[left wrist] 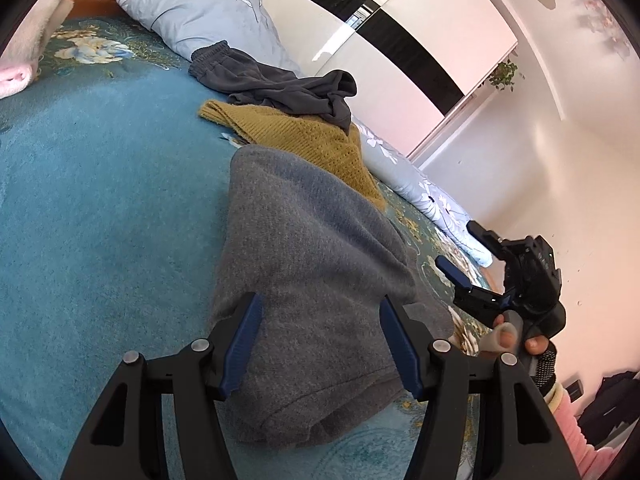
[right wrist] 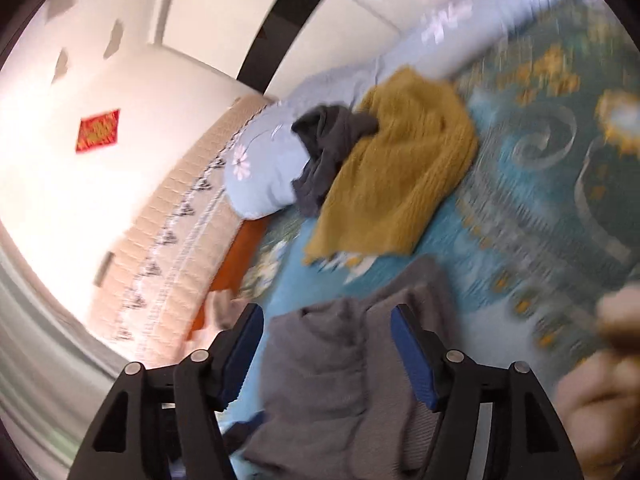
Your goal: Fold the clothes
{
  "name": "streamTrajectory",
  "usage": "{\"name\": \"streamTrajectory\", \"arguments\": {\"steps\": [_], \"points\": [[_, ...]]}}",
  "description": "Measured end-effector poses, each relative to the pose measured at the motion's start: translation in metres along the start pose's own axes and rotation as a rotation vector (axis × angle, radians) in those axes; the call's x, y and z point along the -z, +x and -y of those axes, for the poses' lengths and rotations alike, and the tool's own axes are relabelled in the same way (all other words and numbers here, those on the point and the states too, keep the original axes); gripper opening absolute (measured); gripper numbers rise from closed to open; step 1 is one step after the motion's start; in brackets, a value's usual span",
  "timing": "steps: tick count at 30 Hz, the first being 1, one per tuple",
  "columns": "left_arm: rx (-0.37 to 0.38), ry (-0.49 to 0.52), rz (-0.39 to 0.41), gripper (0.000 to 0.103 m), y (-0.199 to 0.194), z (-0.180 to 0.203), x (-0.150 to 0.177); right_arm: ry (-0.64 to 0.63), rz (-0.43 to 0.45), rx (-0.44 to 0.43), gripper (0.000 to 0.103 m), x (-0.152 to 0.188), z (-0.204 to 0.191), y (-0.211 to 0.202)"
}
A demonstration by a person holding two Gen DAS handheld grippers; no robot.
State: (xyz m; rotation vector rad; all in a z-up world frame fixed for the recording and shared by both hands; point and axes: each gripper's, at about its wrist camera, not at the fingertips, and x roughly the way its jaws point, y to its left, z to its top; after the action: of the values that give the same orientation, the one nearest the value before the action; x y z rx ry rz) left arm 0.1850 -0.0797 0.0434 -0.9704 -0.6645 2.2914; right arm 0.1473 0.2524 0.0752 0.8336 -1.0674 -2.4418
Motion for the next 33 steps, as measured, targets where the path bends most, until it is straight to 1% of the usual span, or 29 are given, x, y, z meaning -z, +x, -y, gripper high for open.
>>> {"name": "streamTrajectory", "arguments": {"steps": [2, 4, 6, 9, 12, 14, 15, 16, 19, 21, 23, 26, 30, 33], "points": [[0.009, -0.013, 0.002, 0.063, -0.002, -0.002, 0.000, -0.030, -0.004, -0.001, 0.075, -0.001, -0.002, -0.003], [0.012, -0.018, 0.002, 0.063, -0.002, -0.003, -0.001, -0.046, -0.015, -0.013, 0.077, -0.002, -0.003, -0.006], [0.009, -0.016, 0.001, 0.063, -0.003, -0.002, -0.001, -0.058, -0.027, 0.000, 0.077, -0.004, -0.003, -0.007], [0.000, -0.006, 0.000, 0.063, -0.004, 0.000, -0.002, -0.081, -0.037, 0.053, 0.077, -0.008, 0.000, -0.011], [-0.008, -0.003, 0.001, 0.063, -0.009, 0.001, -0.004, -0.108, -0.067, 0.133, 0.079, -0.011, 0.006, -0.015], [-0.016, -0.006, 0.007, 0.064, -0.013, 0.000, -0.005, -0.100, -0.104, 0.168, 0.084, -0.012, 0.014, -0.014], [-0.021, -0.009, 0.014, 0.064, -0.016, -0.001, -0.007, -0.082, -0.130, 0.168, 0.085, -0.013, 0.019, -0.012], [-0.026, -0.012, 0.022, 0.064, -0.018, -0.003, -0.008, -0.062, -0.151, 0.162, 0.085, -0.013, 0.024, -0.009], [-0.048, -0.019, 0.036, 0.064, -0.025, -0.007, -0.011, 0.016, -0.258, 0.106, 0.085, -0.009, 0.033, 0.006], [-0.067, -0.028, 0.046, 0.065, -0.028, -0.012, -0.014, -0.019, -0.311, 0.162, 0.085, -0.004, 0.030, 0.016], [-0.100, -0.050, 0.027, 0.066, -0.025, -0.018, -0.016, -0.053, -0.362, 0.215, 0.085, 0.001, 0.027, 0.025], [-0.138, -0.084, -0.018, 0.066, -0.016, -0.027, -0.015, -0.019, -0.363, 0.214, 0.084, 0.001, 0.032, 0.026], [-0.124, -0.101, -0.056, 0.066, -0.008, -0.029, -0.013, -0.005, -0.382, 0.196, 0.083, 0.005, 0.032, 0.030], [-0.111, -0.109, -0.073, 0.066, -0.005, -0.031, -0.011, -0.026, -0.417, 0.180, 0.081, 0.010, 0.025, 0.039]]}}
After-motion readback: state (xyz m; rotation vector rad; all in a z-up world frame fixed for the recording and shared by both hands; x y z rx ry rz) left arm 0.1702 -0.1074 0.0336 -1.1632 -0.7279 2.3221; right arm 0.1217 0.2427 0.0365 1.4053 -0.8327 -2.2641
